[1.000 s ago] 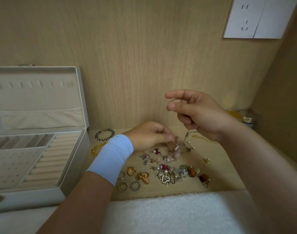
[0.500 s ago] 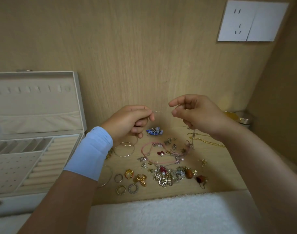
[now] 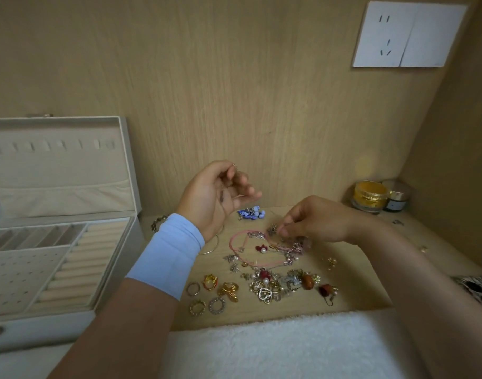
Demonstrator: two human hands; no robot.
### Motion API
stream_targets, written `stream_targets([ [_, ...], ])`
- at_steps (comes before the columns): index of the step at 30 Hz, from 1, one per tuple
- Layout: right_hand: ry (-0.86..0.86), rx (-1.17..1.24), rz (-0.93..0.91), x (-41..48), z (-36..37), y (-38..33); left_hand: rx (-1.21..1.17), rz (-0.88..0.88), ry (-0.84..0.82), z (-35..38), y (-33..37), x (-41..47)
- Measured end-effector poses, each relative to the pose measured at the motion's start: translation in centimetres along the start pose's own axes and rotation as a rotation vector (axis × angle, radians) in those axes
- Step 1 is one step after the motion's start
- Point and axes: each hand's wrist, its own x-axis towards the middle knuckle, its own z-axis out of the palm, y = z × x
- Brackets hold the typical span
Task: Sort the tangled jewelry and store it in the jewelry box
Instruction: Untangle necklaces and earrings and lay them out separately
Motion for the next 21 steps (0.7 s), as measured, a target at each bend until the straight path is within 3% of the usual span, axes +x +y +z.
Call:
stream_targets([
  [5,-0.076,0.031,-0.032,-0.1,0.2,-0.1,0.182,0.017,0.18,-0.7,-0.4,0.8],
  [9,-0.064,0.07,-0.074,-0.2,0.2,-0.4,0.667,0.06,0.227,-1.6,-0.6,0.9],
  [13,-0.028,0.091,-0.109,-0.1,0.2,-0.8,1.158,0.007,0.018,-1.5,-1.1,0.2],
  [17,-0.017,0.14,-0.119,0.0,0.5,-1.0,1.369,-0.099,-0.211,-1.0,-1.6,-0.2],
  [21,0.002,0.191,-0.101,0.1,0.5,-0.8,1.408,-0.005,-0.195,-1.5,-1.6,-0.1],
])
